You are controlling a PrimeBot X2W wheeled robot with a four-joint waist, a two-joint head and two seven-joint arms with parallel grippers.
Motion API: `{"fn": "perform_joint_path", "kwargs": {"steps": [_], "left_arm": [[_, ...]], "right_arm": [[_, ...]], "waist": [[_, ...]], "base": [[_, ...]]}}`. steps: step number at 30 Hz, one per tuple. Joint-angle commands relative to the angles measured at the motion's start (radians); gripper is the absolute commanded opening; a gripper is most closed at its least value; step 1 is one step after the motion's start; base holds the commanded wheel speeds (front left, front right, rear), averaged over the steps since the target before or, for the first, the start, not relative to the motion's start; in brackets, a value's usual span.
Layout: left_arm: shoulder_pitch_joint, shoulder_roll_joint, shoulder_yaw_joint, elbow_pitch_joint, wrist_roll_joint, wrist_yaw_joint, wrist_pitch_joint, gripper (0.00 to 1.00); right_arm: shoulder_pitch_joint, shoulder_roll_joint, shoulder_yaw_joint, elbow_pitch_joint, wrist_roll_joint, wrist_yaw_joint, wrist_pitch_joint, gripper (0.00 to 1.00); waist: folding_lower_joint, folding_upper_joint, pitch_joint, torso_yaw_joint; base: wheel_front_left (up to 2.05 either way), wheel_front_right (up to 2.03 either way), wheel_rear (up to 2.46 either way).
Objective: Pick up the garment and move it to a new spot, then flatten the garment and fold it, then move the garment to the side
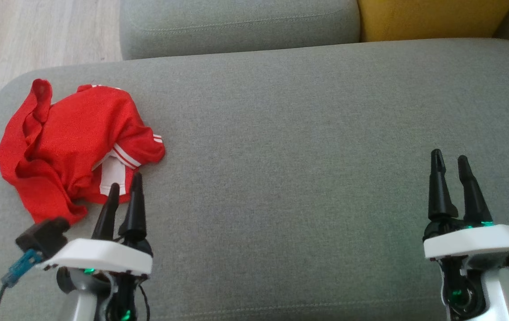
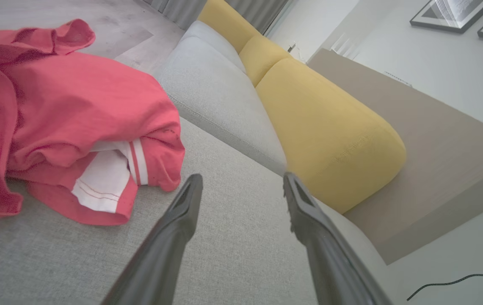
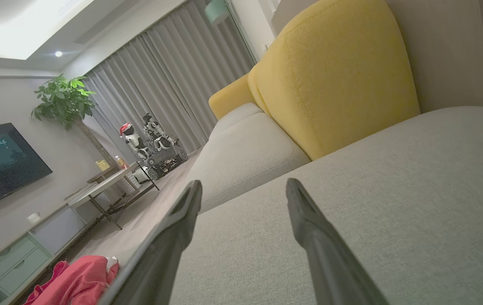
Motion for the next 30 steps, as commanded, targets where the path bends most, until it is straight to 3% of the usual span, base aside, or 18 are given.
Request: {"fn": "perform_joint_path", "kwargs": {"steps": [1,6,30], "left_arm": [[-0.062,0.021,-0.004,-0.044,0.053,0.016,-0.020,1.00],[-0.068,0.043,-0.046,-0.047,0.122,0.056,-0.032,1.00],[-0.138,0.197,-0.316,-0.048,0.450,0.361,-0.102,1.00]], "right_arm": [[-0.049,-0.006,0.019,-0.049,-0.051,0.000,-0.016,1.00],[-0.050,-0.007,0.023,-0.054,-0.116,0.000,-0.028,1.00],[-0.065,-0.008,0.039,-0.051,-0.482,-0.001,-0.099,1.00]], "waist": [[0.0000,0.0000,0.000,-0.001],[0.0000,0.0000,0.000,-0.004],[0.0000,0.0000,0.005,-0.009]], "base": [[0.00,0.00,0.00],[0.00,0.00,0.00],[0.00,0.00,0.00]]}}
